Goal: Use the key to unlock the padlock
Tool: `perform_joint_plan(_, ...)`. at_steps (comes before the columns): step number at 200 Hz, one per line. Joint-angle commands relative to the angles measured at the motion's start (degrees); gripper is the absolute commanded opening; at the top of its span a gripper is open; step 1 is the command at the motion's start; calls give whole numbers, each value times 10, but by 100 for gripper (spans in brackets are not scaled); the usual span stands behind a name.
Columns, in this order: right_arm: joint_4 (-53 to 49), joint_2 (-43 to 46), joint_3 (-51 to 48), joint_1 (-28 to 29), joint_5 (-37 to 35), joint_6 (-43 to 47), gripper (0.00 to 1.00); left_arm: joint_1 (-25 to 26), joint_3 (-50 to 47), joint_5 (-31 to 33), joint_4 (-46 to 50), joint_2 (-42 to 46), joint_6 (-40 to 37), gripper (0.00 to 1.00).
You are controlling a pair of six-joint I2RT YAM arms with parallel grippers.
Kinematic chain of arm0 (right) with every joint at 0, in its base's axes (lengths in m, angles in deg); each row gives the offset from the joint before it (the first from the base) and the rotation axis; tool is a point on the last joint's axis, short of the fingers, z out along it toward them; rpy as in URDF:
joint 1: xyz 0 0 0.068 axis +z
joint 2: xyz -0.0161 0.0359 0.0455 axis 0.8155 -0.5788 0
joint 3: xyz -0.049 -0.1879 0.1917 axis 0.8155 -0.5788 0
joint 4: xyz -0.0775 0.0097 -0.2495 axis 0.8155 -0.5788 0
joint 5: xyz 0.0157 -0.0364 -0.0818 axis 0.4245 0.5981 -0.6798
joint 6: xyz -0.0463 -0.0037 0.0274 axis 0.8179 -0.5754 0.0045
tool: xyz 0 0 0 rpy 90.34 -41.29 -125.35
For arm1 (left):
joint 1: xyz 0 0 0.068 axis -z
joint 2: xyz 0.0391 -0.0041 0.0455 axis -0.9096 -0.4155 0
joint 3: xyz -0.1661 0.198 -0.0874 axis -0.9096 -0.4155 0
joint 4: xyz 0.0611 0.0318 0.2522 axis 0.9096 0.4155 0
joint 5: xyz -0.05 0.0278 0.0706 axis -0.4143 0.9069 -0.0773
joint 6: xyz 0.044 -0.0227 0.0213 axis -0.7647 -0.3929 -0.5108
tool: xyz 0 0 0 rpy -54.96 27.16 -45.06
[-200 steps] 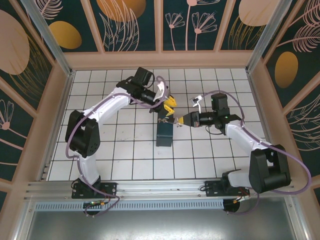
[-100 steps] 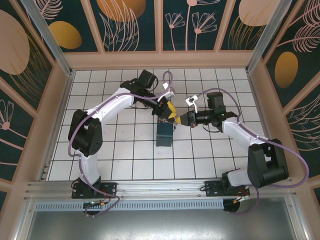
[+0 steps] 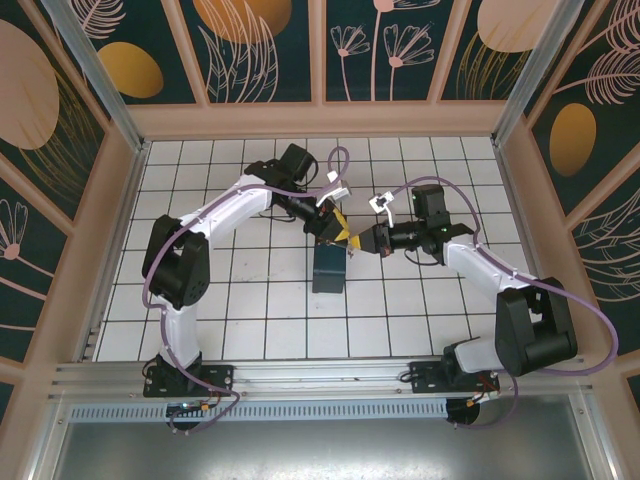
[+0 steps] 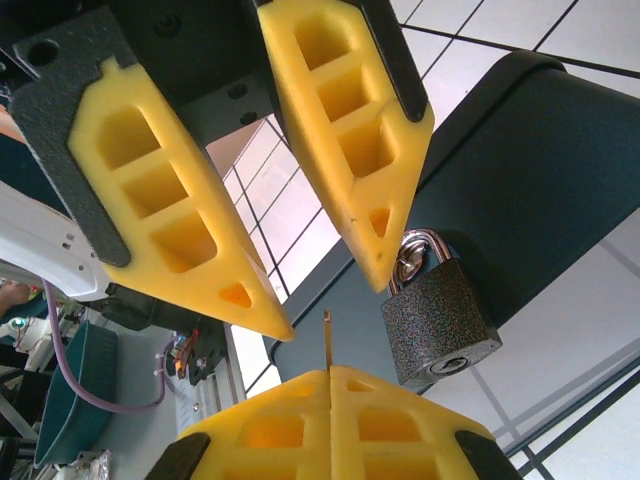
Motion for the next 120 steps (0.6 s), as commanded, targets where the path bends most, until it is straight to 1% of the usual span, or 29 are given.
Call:
perform_joint_plan(1, 14, 6, 7, 4, 6, 1, 0, 3, 5, -9, 22, -7, -16, 27)
perform_joint_plan(23, 13, 3, 11, 5, 8, 1, 0, 8, 10, -13, 22, -11, -17, 27)
perform_joint_plan(56, 13, 5, 13, 6, 9, 1, 0, 15, 18, -18, 29, -21, -23, 22)
perform_joint_plan(77, 13, 3, 12, 6, 8, 0, 0, 15, 21, -23, 31, -25, -28, 14)
perform_joint_plan(96, 14, 2, 10, 6, 6, 0, 0, 16, 28, -38, 44, -29, -39, 0)
perform_joint_plan(120, 15, 2, 5, 4, -1, 1, 0, 15, 36, -61, 62, -32, -56, 0)
